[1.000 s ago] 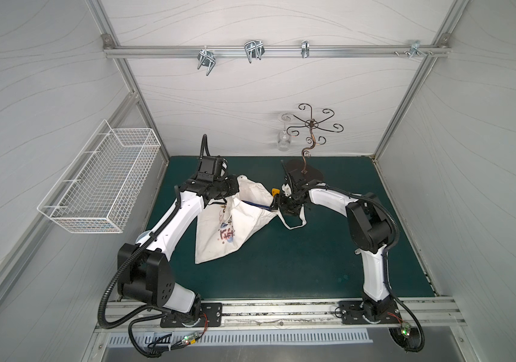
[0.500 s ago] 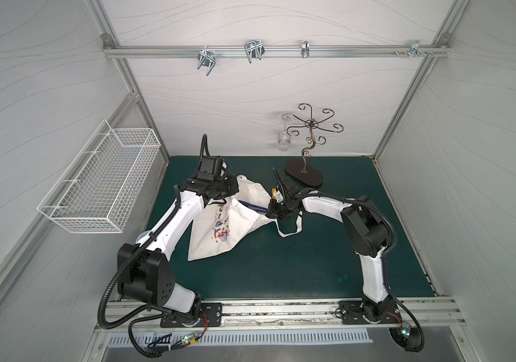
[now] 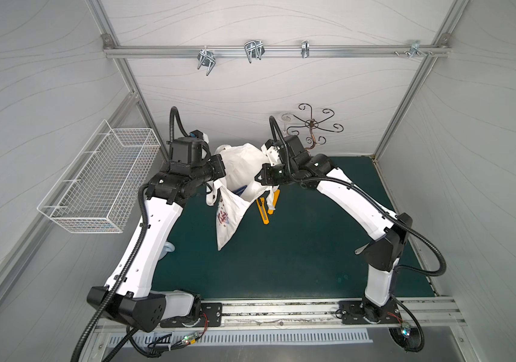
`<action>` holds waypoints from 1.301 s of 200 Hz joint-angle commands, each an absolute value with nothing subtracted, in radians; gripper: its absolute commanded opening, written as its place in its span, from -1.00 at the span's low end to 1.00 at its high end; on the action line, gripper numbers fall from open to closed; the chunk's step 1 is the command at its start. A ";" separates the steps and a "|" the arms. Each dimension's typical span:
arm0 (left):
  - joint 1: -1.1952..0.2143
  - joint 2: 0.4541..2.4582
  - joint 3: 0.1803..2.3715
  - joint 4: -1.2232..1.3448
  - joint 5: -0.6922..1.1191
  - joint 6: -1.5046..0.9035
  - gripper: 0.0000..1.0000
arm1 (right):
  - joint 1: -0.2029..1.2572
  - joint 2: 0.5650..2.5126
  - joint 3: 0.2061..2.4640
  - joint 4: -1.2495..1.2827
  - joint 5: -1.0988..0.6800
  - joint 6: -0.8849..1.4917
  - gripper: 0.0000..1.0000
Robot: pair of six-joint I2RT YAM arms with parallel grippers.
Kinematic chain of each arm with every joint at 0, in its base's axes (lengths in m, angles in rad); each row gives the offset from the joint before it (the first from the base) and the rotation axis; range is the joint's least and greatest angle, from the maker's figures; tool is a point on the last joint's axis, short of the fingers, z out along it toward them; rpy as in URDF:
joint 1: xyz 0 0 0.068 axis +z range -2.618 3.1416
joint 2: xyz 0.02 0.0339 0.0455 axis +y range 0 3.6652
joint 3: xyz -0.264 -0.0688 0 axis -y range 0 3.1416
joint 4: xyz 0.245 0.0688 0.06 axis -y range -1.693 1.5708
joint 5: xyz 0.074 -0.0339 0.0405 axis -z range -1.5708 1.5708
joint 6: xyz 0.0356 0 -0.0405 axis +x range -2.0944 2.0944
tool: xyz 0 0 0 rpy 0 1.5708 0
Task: Place the art knife into the pouch
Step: Adjust the pouch at the center of the board.
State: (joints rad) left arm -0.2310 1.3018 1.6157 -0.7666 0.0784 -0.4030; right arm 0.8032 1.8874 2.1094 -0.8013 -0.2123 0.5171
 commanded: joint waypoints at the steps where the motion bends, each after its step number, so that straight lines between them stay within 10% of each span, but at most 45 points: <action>1: -0.227 1.277 1.647 -0.753 0.048 -0.382 -1.00 | 0.806 1.871 2.183 -0.957 -0.183 0.435 -1.00; 125: -0.190 1.239 1.408 -0.677 0.048 -0.432 -1.00 | 0.816 1.894 2.146 -1.061 -0.106 0.352 -1.00; 157: -0.189 1.238 1.358 -0.658 0.051 -0.435 -1.00 | 0.798 1.856 2.174 -1.076 -0.049 0.313 -0.21; 182: -0.187 1.235 1.333 -0.653 0.048 -0.434 -1.00 | 0.723 1.783 2.183 -1.050 -0.060 0.327 0.03; 260: -0.178 1.223 1.260 -0.630 0.051 -0.440 -1.00 | 0.532 1.692 1.837 -0.951 0.019 0.430 0.10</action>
State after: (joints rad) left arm -0.1875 1.2461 1.2633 -0.6716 0.0593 -0.4313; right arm 0.5472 1.6638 1.9553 -0.9733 -0.0254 0.3855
